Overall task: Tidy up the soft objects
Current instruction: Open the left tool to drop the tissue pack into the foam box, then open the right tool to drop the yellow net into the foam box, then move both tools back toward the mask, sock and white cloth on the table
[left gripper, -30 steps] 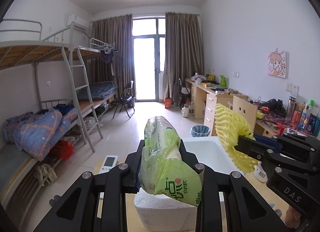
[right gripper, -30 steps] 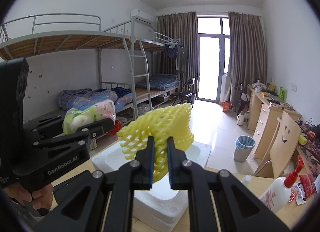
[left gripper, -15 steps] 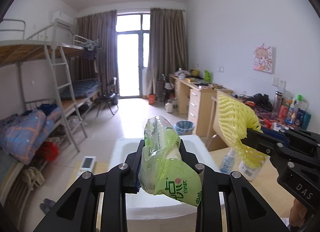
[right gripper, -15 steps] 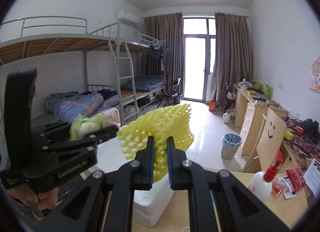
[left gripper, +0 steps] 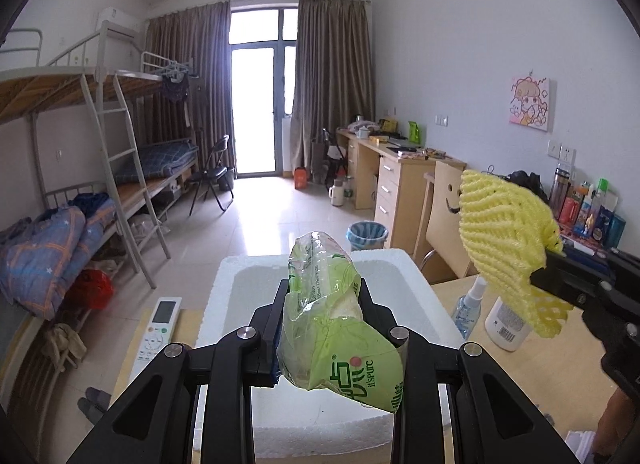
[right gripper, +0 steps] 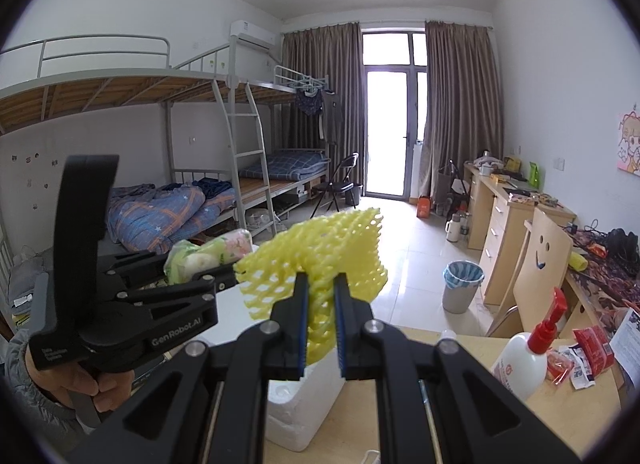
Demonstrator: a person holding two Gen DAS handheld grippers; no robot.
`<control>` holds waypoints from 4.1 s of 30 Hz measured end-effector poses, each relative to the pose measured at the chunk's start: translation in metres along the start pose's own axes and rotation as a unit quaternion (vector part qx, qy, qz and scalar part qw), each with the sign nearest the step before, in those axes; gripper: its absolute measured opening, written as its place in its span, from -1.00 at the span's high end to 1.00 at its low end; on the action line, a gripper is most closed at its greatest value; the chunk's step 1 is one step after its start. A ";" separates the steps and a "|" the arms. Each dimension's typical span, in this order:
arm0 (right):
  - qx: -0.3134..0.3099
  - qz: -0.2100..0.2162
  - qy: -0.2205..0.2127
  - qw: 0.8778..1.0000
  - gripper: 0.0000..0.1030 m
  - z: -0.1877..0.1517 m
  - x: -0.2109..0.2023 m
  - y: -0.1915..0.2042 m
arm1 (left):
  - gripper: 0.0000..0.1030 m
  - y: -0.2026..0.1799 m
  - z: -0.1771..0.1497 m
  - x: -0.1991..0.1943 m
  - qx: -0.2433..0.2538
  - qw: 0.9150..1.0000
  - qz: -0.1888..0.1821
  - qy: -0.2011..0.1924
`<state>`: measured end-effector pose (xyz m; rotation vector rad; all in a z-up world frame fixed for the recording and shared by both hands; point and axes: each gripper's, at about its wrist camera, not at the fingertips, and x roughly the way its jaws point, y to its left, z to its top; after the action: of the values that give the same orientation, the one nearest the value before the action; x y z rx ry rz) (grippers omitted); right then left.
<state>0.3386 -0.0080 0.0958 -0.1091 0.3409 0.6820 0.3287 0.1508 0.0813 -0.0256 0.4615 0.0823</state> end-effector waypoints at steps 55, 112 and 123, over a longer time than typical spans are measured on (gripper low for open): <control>0.009 0.046 0.049 0.998 0.34 -0.009 0.052 0.024 | -0.98 0.058 -0.022 -0.088 -0.047 0.991 0.115 -0.054; 0.019 -0.011 -0.061 0.998 -0.99 -0.040 -0.163 0.014 | -0.98 -0.039 -0.065 -0.224 -0.033 0.991 0.053 -0.117; 0.033 -0.027 -0.061 0.997 -0.99 -0.082 -0.176 -0.002 | -0.98 -0.072 -0.097 -0.221 0.004 0.989 0.047 -0.140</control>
<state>0.1903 -0.1322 0.0795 -0.0136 0.2411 0.6199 0.0948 0.0590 0.0932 0.0155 0.1817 0.1739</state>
